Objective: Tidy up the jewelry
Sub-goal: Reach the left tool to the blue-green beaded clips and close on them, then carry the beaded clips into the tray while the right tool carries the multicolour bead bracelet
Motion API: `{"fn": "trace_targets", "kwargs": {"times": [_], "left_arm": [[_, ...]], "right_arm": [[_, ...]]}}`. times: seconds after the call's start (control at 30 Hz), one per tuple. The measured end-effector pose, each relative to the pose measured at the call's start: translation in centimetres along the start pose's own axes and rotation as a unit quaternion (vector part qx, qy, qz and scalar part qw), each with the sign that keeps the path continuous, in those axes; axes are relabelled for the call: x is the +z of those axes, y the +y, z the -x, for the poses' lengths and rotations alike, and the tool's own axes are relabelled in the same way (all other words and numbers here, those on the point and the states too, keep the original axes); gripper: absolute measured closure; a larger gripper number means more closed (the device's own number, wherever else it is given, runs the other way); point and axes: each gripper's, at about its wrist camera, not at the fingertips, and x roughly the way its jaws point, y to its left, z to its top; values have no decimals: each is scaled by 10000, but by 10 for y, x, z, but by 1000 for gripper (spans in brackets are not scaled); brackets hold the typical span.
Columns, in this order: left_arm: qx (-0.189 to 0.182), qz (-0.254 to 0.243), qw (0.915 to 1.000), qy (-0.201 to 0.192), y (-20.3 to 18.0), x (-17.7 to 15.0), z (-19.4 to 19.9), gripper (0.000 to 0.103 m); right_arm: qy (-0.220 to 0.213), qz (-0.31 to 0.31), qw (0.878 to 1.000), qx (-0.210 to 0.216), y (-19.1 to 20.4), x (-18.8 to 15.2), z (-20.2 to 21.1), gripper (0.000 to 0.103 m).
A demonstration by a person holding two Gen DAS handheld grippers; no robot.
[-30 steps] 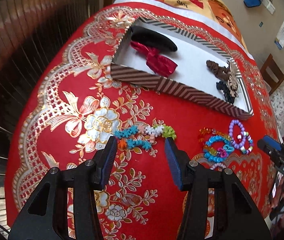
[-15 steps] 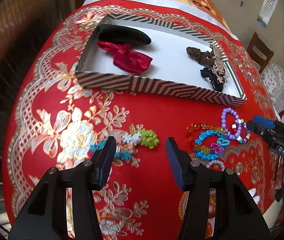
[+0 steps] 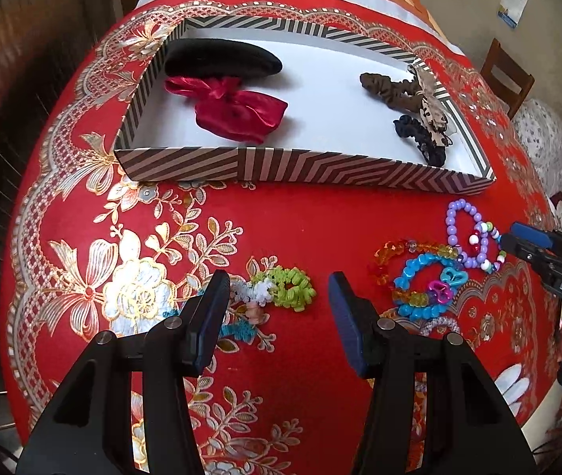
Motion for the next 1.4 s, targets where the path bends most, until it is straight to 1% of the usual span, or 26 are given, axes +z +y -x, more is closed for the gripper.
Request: {"fn": "trace_targets", "kwargs": {"times": [0.1, 0.17, 0.2, 0.23, 0.27, 0.3, 0.33, 0.37, 0.4, 0.47, 0.6, 0.77, 0.87, 1.0, 1.17, 1.4], "left_arm": [[8, -77, 10000, 13, -1, -1, -2, 52], [33, -172, 9998, -1, -3, -2, -3, 53], [25, -194, 9998, -7, -4, -2, -3, 60], [28, -215, 9998, -20, -4, -3, -3, 71], [60, -234, 9997, -46, -3, -3, -3, 76], [64, -249, 9997, -56, -3, -3, -3, 86], [13, -241, 9997, -40, -2, -4, -3, 87], [-50, -176, 9998, -53, 0, -4, -2, 88], [-104, -112, 9999, -40, 2, -4, -1, 92], [-197, 48, 9998, -86, 6, -5, 7, 92], [-298, 240, 9988, -290, 12, -1, 29, 92], [-356, 473, 9965, -585, 17, 7, 60, 92], [-352, 519, 9953, -744, 17, 13, 78, 92], [-291, 503, 9936, -971, 12, 24, 99, 92], [-202, 424, 9914, -1223, 4, 39, 115, 92], [-99, 227, 9900, -1392, -12, 66, 117, 92]], "right_arm": [[-3, 127, 9999, -45, 3, -2, -5, 65], [-46, 251, 9996, -106, 7, -5, -9, 67], [-57, 300, 9994, -133, 8, -6, -11, 71], [-152, 363, 9990, -199, 9, -8, -11, 76], [-190, 423, 9987, -229, 10, -9, -12, 79], [-234, 484, 9982, -279, 12, -9, -11, 84], [-239, 515, 9981, -251, 13, -8, -11, 93], [-236, 508, 9982, -207, 13, -8, -11, 93], [-269, 492, 9983, -167, 13, -7, -8, 93], [-384, 508, 9978, -161, 14, -5, 0, 93], [-789, 535, 9954, 13, 20, 4, 32, 93], [-1030, 608, 9926, 224, 28, 17, 54, 93], [-1170, 669, 9903, 325, 33, 21, 68, 93], [-1344, 781, 9870, 404, 39, 31, 83, 93], [-1514, 861, 9834, 504, 44, 46, 96, 93], [-1575, 1001, 9811, 509, 54, 67, 95, 93]]}}
